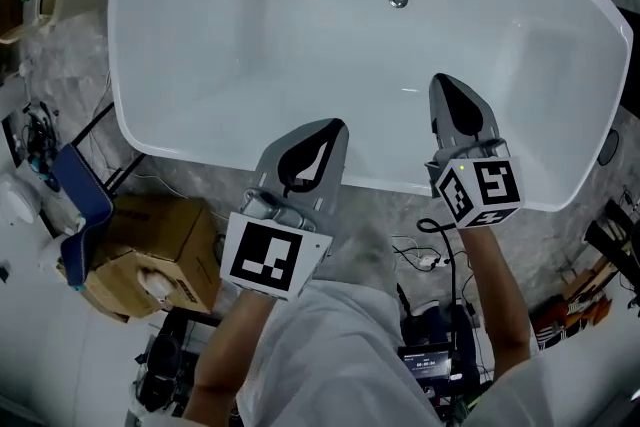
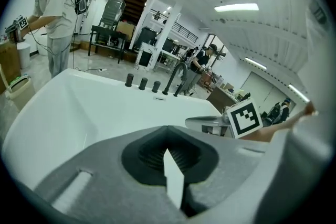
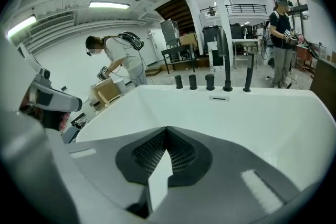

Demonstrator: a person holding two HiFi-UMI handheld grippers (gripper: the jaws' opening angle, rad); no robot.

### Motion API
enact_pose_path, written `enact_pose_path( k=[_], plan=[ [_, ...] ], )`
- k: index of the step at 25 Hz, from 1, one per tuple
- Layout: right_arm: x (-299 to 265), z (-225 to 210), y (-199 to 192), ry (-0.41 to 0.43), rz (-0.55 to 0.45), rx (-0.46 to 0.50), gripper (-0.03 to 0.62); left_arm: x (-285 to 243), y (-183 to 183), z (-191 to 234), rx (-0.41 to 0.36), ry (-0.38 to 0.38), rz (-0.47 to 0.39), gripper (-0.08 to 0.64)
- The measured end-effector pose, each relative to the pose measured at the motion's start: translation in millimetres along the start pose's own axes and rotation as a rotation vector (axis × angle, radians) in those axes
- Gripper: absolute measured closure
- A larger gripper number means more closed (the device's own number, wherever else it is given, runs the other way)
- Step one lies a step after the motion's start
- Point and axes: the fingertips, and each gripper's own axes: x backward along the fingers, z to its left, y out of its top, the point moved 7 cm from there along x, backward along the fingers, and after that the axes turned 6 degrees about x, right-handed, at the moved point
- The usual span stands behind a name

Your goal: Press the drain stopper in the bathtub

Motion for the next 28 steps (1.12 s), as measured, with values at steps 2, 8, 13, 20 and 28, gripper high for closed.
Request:
enact_pose_path(
  k=[2, 8, 13, 20, 28],
  plan=[
    [-14, -6, -13, -0.007, 0.009, 0.001, 0.589, -18, -10, 13, -0.005, -0.004, 0.006, 0.561],
    [-57, -25, -40, -0.032, 0.023, -0.001, 0.589, -62, -31, 46, -0.02, -0.012, 0.025, 0.561],
    [-104, -41, -71, -0.042, 0.051, -0.015, 0.589, -102, -58, 78, -0.009, -0.02, 0.055, 0.561],
    [-151, -65, -107, -0.069, 0.064, -0.031, 0.589, -142, -81, 97, -0.002, -0.029, 0.077, 0.561],
    [-192, -82, -147, -0.098, 0.087, -0.055, 0.589, -177, -104, 121, 0.013, -0.028, 0.085, 0.561]
  ],
)
